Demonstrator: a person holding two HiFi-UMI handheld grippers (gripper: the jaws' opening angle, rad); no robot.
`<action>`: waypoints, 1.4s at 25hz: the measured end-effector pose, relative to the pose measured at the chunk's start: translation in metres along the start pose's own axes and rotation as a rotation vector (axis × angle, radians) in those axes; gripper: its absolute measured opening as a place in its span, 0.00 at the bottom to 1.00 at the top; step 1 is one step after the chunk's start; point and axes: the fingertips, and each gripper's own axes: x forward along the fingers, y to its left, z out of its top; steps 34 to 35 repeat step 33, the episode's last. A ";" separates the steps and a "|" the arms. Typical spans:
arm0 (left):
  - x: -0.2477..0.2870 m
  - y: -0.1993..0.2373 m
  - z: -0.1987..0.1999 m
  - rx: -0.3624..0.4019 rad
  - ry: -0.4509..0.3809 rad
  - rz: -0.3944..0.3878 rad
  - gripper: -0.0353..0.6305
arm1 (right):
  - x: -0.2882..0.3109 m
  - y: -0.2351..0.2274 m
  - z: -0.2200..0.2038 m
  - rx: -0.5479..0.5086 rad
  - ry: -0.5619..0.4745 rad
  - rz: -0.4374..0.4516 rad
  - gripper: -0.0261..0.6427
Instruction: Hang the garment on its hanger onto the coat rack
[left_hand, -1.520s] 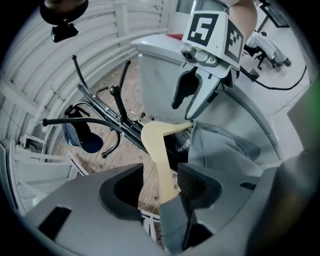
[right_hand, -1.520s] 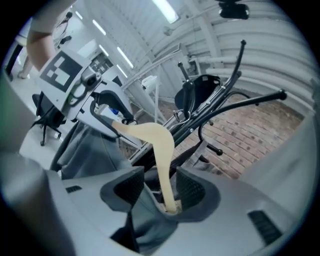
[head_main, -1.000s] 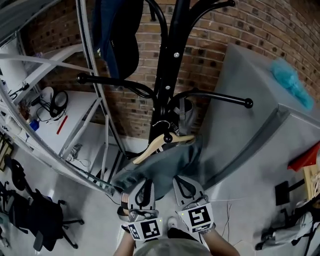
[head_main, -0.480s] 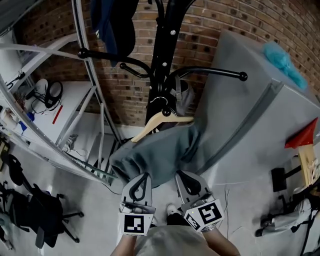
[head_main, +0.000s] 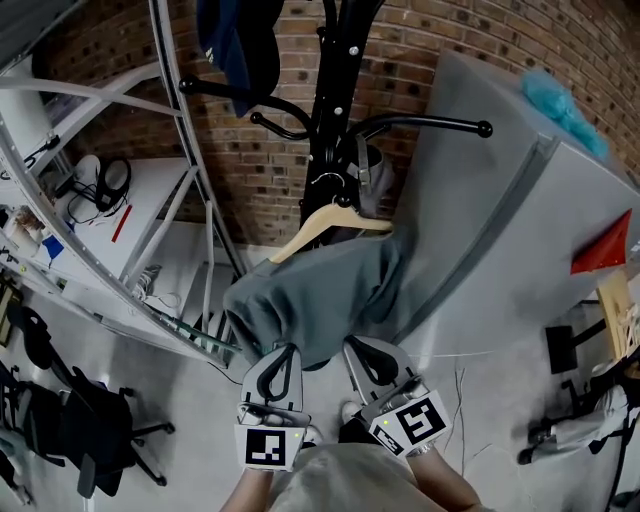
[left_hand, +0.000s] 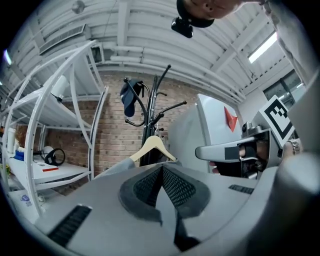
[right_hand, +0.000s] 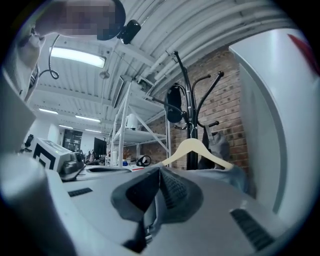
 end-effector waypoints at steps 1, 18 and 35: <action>-0.001 0.000 0.001 0.001 -0.003 -0.004 0.06 | 0.000 0.003 0.001 -0.001 -0.002 0.001 0.07; -0.003 -0.007 -0.007 0.019 0.007 -0.044 0.06 | -0.011 0.012 0.000 -0.022 -0.014 -0.023 0.07; 0.004 -0.009 -0.002 0.016 -0.010 -0.023 0.06 | -0.018 -0.006 -0.006 0.017 0.003 -0.072 0.07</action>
